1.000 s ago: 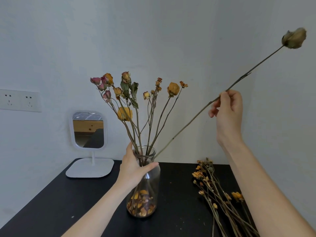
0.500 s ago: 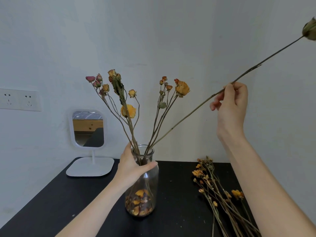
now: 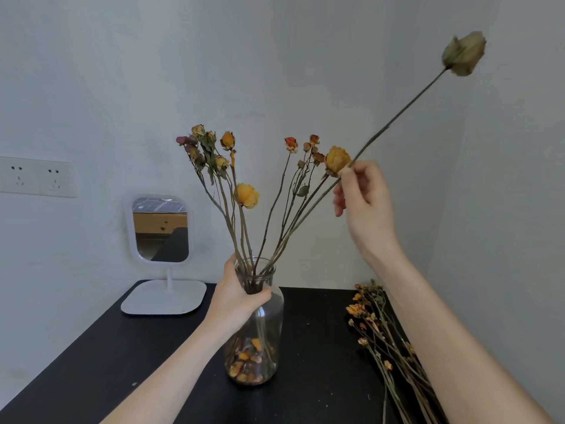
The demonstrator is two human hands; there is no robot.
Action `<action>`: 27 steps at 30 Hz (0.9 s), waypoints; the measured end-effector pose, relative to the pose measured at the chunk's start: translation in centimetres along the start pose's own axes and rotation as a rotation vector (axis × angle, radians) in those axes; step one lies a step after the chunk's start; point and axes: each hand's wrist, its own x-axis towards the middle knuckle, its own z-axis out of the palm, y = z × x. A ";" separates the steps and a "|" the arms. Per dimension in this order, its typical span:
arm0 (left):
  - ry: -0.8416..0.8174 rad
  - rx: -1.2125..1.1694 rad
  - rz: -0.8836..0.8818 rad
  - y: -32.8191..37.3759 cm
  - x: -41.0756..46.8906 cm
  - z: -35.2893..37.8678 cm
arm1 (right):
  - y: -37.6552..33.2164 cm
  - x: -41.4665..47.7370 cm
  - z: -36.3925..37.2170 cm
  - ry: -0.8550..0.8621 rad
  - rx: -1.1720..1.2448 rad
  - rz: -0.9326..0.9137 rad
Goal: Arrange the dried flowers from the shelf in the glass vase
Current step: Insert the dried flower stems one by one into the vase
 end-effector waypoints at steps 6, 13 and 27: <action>-0.037 0.002 -0.050 -0.5 -0.1 -0.1 | 0.7 -1.9 1.8 -0.265 -0.288 -0.036; -0.053 0.023 -0.004 -0.6 -0.3 -0.2 | 2.9 -4.2 3.8 -0.403 -0.475 0.037; -0.062 0.036 0.038 -1.2 -0.2 -0.2 | 3.4 -4.4 4.5 -0.352 -0.332 0.165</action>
